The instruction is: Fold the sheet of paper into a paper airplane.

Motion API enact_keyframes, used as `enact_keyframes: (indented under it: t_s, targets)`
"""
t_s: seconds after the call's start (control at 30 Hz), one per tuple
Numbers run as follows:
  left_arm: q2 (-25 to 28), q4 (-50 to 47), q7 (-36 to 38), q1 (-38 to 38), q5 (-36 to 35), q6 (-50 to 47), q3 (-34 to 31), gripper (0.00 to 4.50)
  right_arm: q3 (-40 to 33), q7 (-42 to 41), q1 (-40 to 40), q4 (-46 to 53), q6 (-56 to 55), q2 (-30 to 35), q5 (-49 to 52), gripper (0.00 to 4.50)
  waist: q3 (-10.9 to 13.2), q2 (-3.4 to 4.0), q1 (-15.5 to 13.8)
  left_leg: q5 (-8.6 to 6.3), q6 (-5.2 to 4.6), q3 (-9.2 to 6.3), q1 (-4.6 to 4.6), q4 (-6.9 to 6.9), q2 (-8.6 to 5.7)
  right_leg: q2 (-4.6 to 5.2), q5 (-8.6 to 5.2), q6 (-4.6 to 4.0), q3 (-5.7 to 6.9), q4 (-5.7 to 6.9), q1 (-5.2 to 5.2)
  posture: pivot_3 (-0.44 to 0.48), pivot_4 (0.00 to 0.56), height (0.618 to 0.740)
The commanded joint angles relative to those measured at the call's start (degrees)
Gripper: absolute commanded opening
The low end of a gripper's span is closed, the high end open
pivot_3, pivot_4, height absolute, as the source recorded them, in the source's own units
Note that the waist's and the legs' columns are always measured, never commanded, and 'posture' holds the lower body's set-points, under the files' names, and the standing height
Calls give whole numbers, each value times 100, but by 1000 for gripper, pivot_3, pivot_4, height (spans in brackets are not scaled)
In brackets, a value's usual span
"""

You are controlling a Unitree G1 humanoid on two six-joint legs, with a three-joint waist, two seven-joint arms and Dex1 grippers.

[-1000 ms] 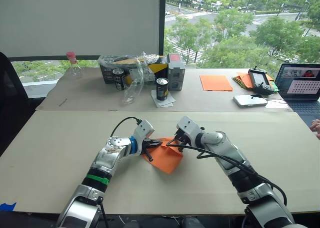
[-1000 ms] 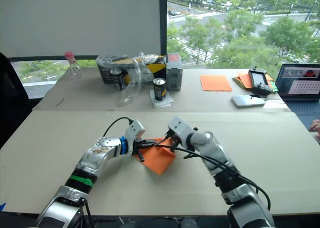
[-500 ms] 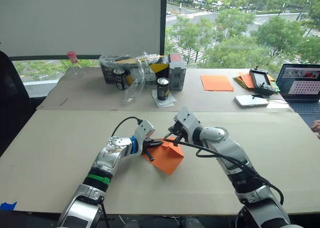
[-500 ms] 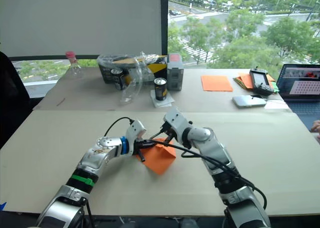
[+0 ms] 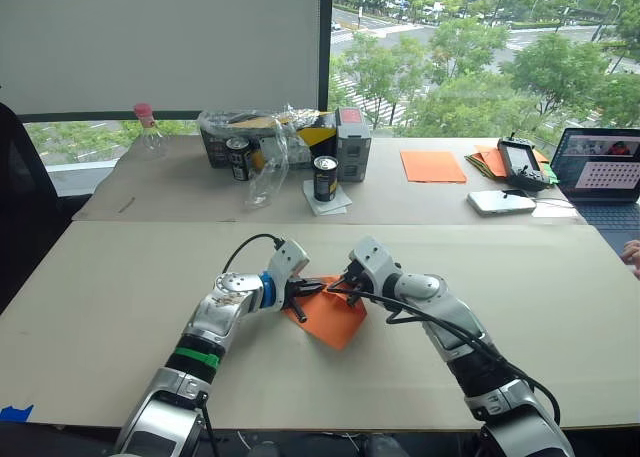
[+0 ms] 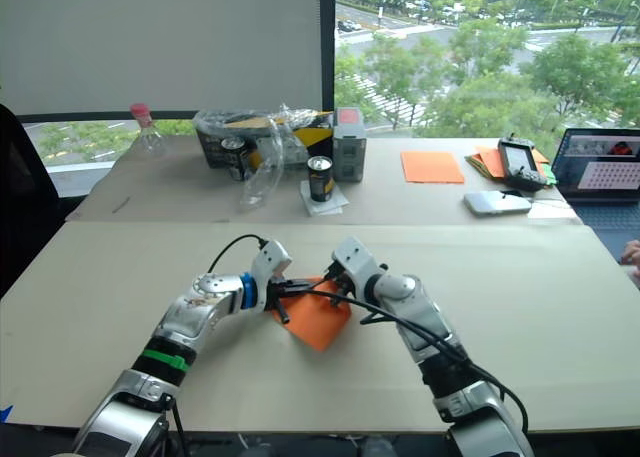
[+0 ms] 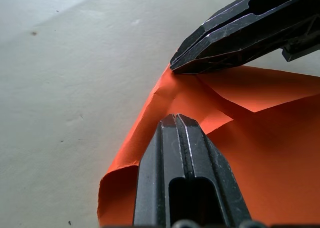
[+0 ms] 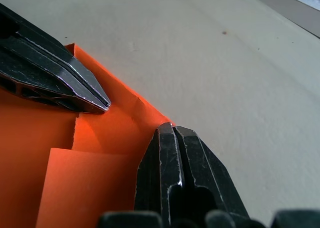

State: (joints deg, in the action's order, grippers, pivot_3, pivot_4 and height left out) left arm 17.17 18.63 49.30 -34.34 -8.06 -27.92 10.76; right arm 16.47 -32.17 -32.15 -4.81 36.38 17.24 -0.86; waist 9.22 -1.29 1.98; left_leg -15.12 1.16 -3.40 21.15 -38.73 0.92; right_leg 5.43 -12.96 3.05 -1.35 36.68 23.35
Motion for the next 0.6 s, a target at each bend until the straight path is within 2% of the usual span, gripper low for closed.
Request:
enact_keyframes:
  t_s: [0.03, 0.4, 0.6]
  targets:
    - [-138, 89, -202, -210, -93, -100, -159, 23, 118, 27, 145, -153, 117, 15, -109, 0, 0, 0, 2, 0, 0, 0, 0, 0, 0, 0, 0, 0, 0, 0, 0, 0, 150, 715]
    - [-450, 817, -469, -582, 117, 97, -9, 23, 137, 99, 269, 2, 293, 28, -105, 0, 1, -1, 7, -2, -2, 1, 2, 2, -1, 1, -1, 2, 0, -7, 0, 0, 150, 715]
    - [-280, 956, -528, -469, 381, -16, 154, 23, 158, 87, 291, 117, 352, 43, -89, 0, 0, -1, 8, -3, -3, 1, 2, 3, -1, 0, -2, 3, 0, -11, -2, 0, 150, 715]
